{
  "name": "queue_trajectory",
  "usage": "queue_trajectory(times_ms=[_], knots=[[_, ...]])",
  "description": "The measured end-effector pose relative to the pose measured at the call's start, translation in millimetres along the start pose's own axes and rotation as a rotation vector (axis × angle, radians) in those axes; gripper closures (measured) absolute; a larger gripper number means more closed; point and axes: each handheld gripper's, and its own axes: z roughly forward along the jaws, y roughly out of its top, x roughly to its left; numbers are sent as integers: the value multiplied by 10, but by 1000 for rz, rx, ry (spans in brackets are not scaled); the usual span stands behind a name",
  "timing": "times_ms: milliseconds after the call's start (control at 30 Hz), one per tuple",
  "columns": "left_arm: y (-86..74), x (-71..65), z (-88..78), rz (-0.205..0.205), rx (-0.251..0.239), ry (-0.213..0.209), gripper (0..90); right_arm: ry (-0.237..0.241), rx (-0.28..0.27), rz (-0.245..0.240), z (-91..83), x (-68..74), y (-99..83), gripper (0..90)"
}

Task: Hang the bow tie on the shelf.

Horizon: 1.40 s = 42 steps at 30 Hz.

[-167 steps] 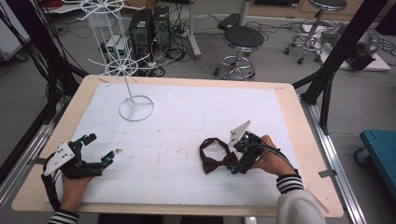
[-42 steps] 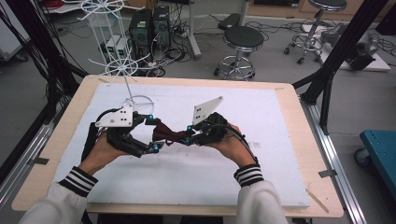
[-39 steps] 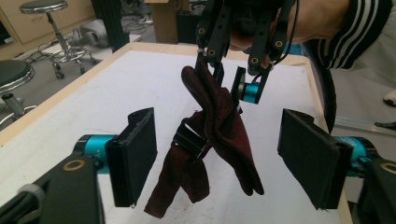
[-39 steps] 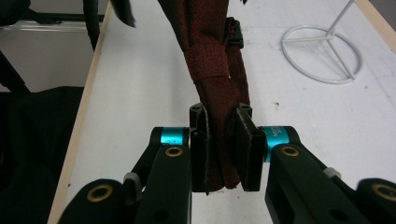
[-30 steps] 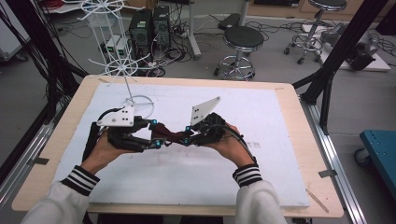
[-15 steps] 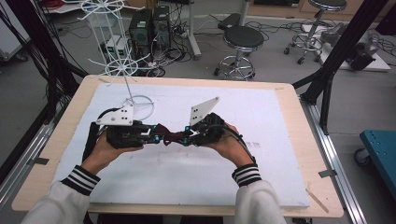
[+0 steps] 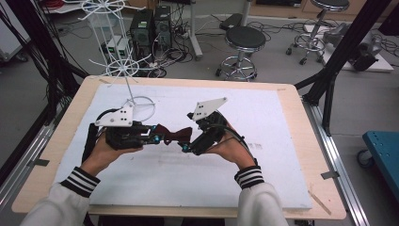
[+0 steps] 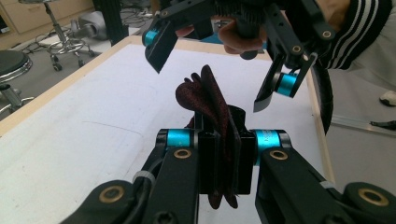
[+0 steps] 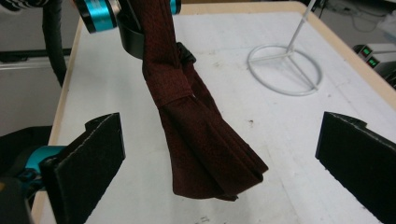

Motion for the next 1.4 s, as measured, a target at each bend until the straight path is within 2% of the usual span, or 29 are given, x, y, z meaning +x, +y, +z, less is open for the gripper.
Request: queue_trajectory(times_ms=[67, 167, 333, 633, 767, 1133, 1200, 1267, 1400], knots=[[2, 5, -18, -5, -6, 7, 840, 11, -10, 15, -25, 5, -2, 6], [7, 21, -55, -10, -14, 17, 840, -2, -11, 37, -61, 23, -18, 6], [23, 46, -138, -20, -24, 53, 841, -32, -41, 70, -154, 33, -98, 6], [93, 119, -279, -43, -37, 125, 840, -131, -116, 132, -392, 113, -326, 6], [138, 153, -316, -50, -43, 157, 840, -168, -139, 139, -478, 147, -424, 6], [334, 342, -483, -71, -38, 254, 840, -266, -229, 184, -715, 264, -750, 6], [359, 382, -511, -76, -32, 271, 840, -296, -202, 189, -755, 282, -780, 6], [384, 417, -533, -81, -27, 290, 840, -308, -250, 187, -801, 313, -816, 6], [432, 494, -573, -91, -18, 322, 840, -349, -269, 199, -872, 343, -925, 6]])
